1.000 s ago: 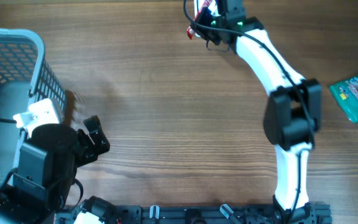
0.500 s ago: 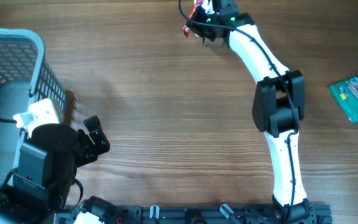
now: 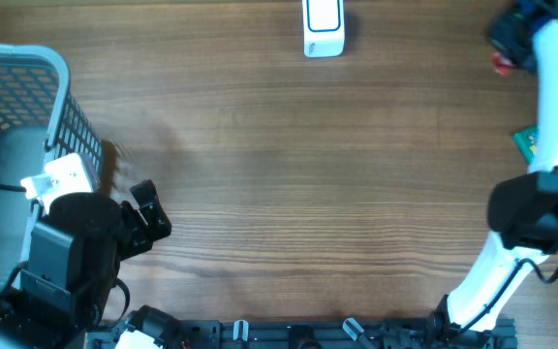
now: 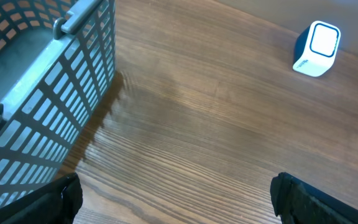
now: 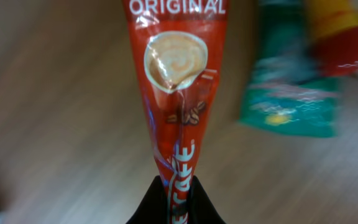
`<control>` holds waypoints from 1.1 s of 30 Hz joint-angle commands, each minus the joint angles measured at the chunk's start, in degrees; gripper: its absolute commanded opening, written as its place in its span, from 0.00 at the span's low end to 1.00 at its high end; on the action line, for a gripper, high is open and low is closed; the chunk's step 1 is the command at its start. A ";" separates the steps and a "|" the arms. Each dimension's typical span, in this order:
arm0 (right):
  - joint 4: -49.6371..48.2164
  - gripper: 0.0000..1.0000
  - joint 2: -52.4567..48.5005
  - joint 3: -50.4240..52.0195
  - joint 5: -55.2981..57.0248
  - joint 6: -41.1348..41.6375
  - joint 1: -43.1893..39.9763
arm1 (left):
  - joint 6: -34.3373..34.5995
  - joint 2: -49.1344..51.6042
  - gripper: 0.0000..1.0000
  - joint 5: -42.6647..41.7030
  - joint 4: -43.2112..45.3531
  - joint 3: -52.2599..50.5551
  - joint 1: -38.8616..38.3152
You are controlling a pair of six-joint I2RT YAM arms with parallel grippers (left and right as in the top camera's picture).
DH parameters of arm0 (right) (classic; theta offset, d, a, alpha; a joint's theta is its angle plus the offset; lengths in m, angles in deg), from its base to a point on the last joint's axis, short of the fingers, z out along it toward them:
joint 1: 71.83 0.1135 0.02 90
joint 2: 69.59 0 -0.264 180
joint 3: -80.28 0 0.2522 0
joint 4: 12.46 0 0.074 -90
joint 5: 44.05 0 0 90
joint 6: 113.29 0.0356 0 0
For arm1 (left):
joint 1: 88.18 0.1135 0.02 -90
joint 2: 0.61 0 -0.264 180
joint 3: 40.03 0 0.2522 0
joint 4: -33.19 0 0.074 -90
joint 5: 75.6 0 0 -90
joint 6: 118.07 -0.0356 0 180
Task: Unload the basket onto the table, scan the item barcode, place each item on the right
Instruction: 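Carry the Nescafe stick with the right gripper off to the right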
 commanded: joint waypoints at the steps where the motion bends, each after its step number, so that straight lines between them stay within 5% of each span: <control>1: -1.09 0.05 -2.99 4.68 6.91 -3.48 -7.93 | 0.35 -0.11 1.00 0.55 0.13 0.07 -0.15; 8: -14.99 0.09 -6.01 20.26 5.07 -5.42 -21.86 | 0.35 -0.11 1.00 0.55 0.13 0.07 -0.15; 11: -19.39 0.09 -6.67 22.60 -0.90 -15.39 -24.50 | 0.35 -0.11 1.00 0.55 0.13 0.07 -0.15; 15: -19.56 0.09 -6.56 21.99 -0.02 -12.63 -25.73 | 0.35 -0.11 1.00 0.55 0.13 0.07 -0.15; 18: -18.45 0.28 -6.54 20.92 0.00 -12.28 -27.08 | 0.35 -0.11 1.00 0.55 0.13 0.07 -0.15; 21: -15.89 0.57 -6.51 18.60 0.07 -13.84 -27.56 | 0.35 -0.11 1.00 0.55 0.13 0.07 -0.15; 23: -12.41 0.99 -6.32 14.84 0.09 -14.08 -27.54 | 0.35 -0.11 1.00 0.55 0.13 0.07 -0.15; 33: -6.14 1.00 9.11 6.27 -29.53 -17.20 -22.88 | 0.35 -0.11 1.00 0.55 0.13 0.07 -0.15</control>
